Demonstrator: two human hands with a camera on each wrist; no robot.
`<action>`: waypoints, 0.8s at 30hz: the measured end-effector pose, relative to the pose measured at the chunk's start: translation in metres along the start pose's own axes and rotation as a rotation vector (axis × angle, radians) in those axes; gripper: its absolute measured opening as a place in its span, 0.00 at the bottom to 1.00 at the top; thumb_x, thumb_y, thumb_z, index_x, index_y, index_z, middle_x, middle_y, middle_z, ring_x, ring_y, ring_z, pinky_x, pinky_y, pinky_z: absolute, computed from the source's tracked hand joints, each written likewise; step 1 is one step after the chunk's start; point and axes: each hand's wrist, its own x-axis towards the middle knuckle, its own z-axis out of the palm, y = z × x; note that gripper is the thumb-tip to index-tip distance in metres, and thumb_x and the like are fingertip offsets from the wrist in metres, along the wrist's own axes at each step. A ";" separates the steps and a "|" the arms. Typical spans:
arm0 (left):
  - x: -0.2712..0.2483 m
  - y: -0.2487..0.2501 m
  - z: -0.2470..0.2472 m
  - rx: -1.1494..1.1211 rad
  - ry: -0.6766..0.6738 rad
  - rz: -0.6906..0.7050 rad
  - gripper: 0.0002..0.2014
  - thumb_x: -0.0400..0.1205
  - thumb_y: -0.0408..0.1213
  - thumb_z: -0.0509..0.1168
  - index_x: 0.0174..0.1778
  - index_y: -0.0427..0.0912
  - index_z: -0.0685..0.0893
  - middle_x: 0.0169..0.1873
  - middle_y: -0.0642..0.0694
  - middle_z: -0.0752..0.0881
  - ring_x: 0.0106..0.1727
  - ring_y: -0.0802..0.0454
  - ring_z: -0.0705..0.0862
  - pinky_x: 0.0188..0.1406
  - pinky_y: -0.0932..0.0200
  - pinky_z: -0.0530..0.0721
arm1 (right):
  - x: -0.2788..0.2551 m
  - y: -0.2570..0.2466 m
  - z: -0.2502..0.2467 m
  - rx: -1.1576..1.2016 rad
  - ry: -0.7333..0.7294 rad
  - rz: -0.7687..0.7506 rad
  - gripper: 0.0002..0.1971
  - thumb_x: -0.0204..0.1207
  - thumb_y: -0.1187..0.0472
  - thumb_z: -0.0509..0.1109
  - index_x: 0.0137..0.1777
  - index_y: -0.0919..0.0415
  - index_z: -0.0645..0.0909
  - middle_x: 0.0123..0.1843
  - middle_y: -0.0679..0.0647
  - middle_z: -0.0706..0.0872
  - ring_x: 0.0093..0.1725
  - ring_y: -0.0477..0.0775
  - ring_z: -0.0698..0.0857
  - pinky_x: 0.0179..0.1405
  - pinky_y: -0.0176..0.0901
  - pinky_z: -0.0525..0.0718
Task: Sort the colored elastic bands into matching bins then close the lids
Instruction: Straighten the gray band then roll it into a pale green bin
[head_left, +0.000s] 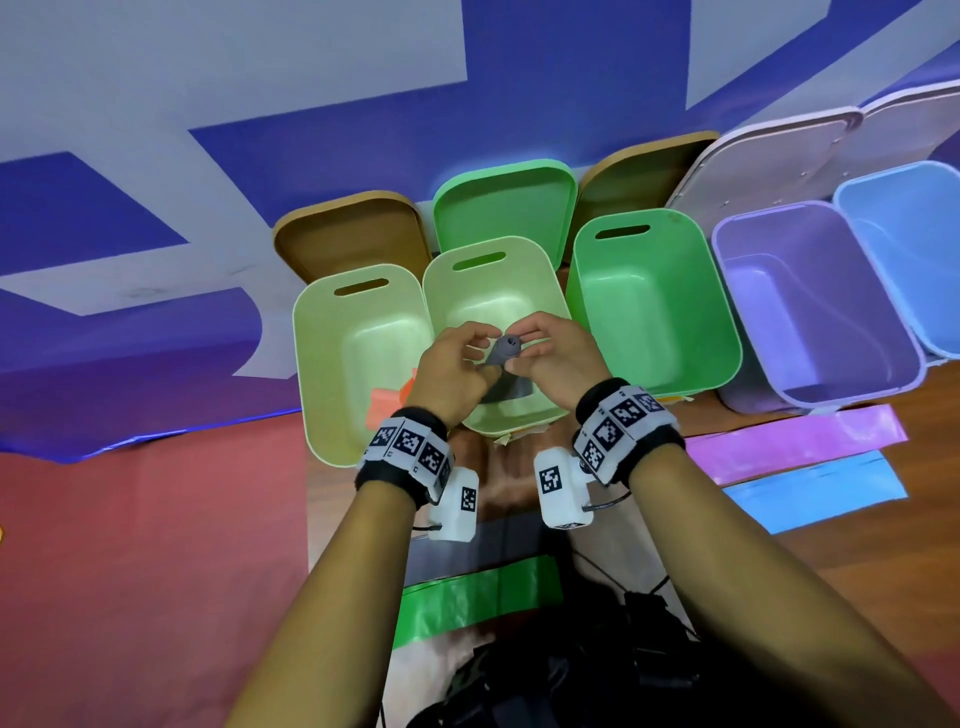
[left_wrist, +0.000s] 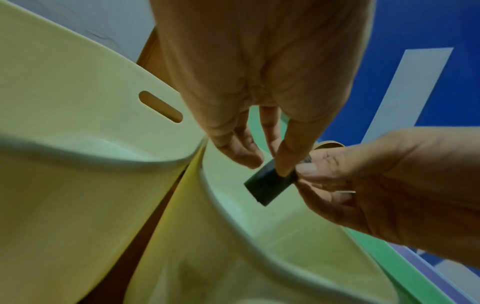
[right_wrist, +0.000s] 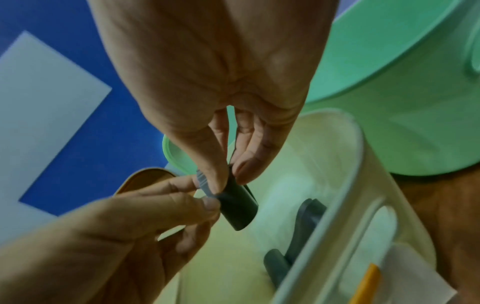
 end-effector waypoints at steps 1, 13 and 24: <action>0.000 -0.001 0.001 -0.002 0.005 -0.011 0.16 0.74 0.28 0.73 0.52 0.52 0.84 0.52 0.47 0.85 0.46 0.52 0.85 0.49 0.60 0.84 | 0.000 0.001 0.002 -0.032 -0.001 0.005 0.16 0.68 0.73 0.77 0.50 0.53 0.84 0.48 0.44 0.86 0.42 0.47 0.86 0.51 0.40 0.85; 0.002 -0.009 0.008 0.026 -0.024 -0.099 0.13 0.72 0.23 0.72 0.50 0.42 0.85 0.45 0.49 0.87 0.44 0.51 0.89 0.46 0.62 0.85 | 0.005 0.017 0.009 -0.115 0.004 0.046 0.17 0.70 0.73 0.75 0.57 0.59 0.84 0.52 0.53 0.87 0.49 0.53 0.88 0.51 0.40 0.86; -0.005 -0.004 0.010 0.106 -0.038 -0.092 0.13 0.73 0.26 0.71 0.50 0.43 0.86 0.49 0.45 0.88 0.50 0.49 0.87 0.54 0.57 0.85 | -0.002 0.021 0.006 -0.153 0.023 0.061 0.12 0.72 0.70 0.73 0.51 0.53 0.82 0.48 0.48 0.85 0.49 0.51 0.86 0.53 0.41 0.84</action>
